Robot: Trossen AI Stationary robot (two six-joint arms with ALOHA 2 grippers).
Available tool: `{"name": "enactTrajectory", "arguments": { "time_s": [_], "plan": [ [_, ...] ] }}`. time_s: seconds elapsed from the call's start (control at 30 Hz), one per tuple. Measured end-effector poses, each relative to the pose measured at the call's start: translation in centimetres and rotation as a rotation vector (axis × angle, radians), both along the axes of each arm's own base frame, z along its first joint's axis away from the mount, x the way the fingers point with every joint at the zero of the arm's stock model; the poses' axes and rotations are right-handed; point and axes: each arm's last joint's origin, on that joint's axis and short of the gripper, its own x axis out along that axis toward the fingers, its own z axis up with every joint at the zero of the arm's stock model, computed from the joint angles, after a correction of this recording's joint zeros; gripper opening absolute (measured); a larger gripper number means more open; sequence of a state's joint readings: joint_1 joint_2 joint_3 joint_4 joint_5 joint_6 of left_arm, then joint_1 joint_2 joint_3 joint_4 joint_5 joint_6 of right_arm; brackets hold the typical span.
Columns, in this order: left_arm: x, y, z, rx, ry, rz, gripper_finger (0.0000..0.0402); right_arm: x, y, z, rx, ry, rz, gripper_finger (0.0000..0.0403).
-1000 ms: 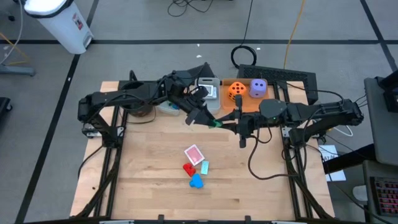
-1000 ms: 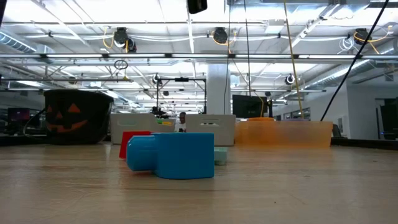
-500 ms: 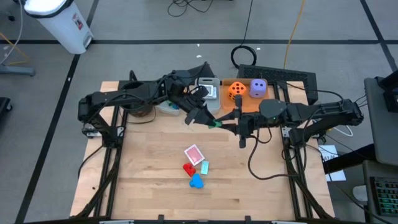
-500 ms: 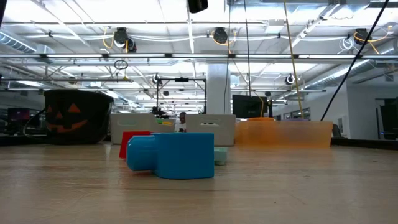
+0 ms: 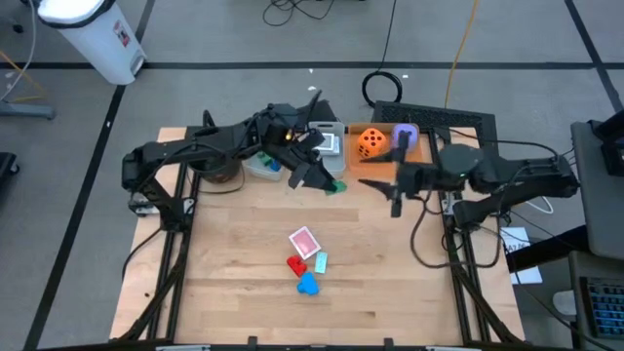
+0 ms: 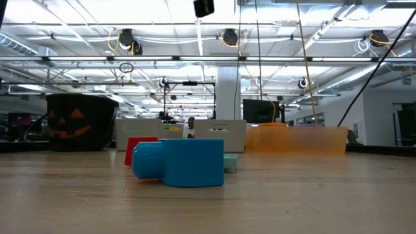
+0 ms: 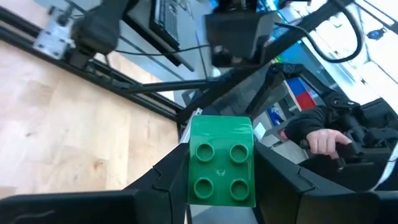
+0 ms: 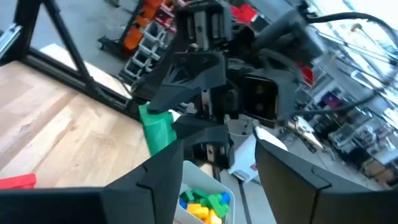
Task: Pick & Place Toys
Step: Put the green game piece into the left gray bin
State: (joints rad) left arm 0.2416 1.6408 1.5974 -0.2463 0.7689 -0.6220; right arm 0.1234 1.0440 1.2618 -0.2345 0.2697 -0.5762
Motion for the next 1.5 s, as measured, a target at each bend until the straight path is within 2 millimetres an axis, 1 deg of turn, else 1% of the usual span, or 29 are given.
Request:
{"name": "enactTrajectory", "arguments": {
  "time_s": [0.1,0.23,0.37,0.43,0.53,0.63,0.73,0.87,0.97,1.03,1.13,1.2,1.33,1.43,1.5],
  "plan": [
    [-0.6,1.7,0.2,-0.002,0.007,0.049,0.0144,-1.4,-0.3,0.4,0.041,-0.007,-0.037,0.0201],
    [-2.1,4.3,0.0,0.025,0.058,0.145,0.0144,-3.2,-0.6,0.8,0.101,-0.017,-0.089,0.0205],
    [-4.0,6.8,-0.8,0.091,0.184,0.314,0.0144,-4.4,-0.8,0.6,0.176,0.004,-0.125,0.0202],
    [-5.4,7.8,-1.3,0.133,0.29,0.423,0.0144,-4.8,-0.9,0.4,0.21,0.021,-0.131,0.0199],
    [-6.6,8.7,-1.9,0.226,0.427,0.595,0.0145,-5.2,-0.9,0.1,0.262,0.055,-0.143,0.0197],
    [-7.7,9.1,-2.9,0.29,0.596,0.735,0.0145,-5.2,-0.9,-0.4,0.297,0.088,-0.156,0.0197],
    [-8.2,9.2,-3.2,0.357,0.682,0.858,0.0145,-4.9,-0.9,-1.2,0.317,0.106,-0.164,0.0196],
    [-8.5,9.5,-3.3,0.427,0.737,0.97,0.0145,-4.4,-0.8,-2.8,0.354,0.131,-0.19,0.0196],
    [-8.7,9.7,-3.3,0.472,0.756,1.047,0.0145,-3.8,-0.9,-4.1,0.386,0.117,-0.239,0.0196],
    [-8.8,9.8,-3.7,0.479,0.777,1.103,0.0145,-3.4,-0.8,-4.9,0.409,0.098,-0.242,0.0196],
    [-8.9,9.9,-5.3,0.451,0.821,1.163,0.0145,-2.8,-0.8,-5.7,0.424,0.042,-0.231,0.0196],
    [-8.9,9.9,-6.7,0.431,0.843,1.172,0.0145,-2.5,-0.7,-6.1,0.431,-0.005,-0.231,0.0196],
    [-8.7,9.9,-9.2,0.37,0.838,1.163,0.0145,-2.1,-0.9,-6.7,0.417,-0.092,-0.3,0.0196],
    [-8.6,9.8,-10.9,0.344,0.843,1.171,0.0145,-2.0,-1.0,-6.9,0.401,-0.115,-0.334,0.0196],
    [-8.8,9.5,-12.1,0.333,0.875,1.174,0.0145,-2.0,-1.1,-6.9,0.4,-0.12,-0.352,0.0196]
  ]
}}
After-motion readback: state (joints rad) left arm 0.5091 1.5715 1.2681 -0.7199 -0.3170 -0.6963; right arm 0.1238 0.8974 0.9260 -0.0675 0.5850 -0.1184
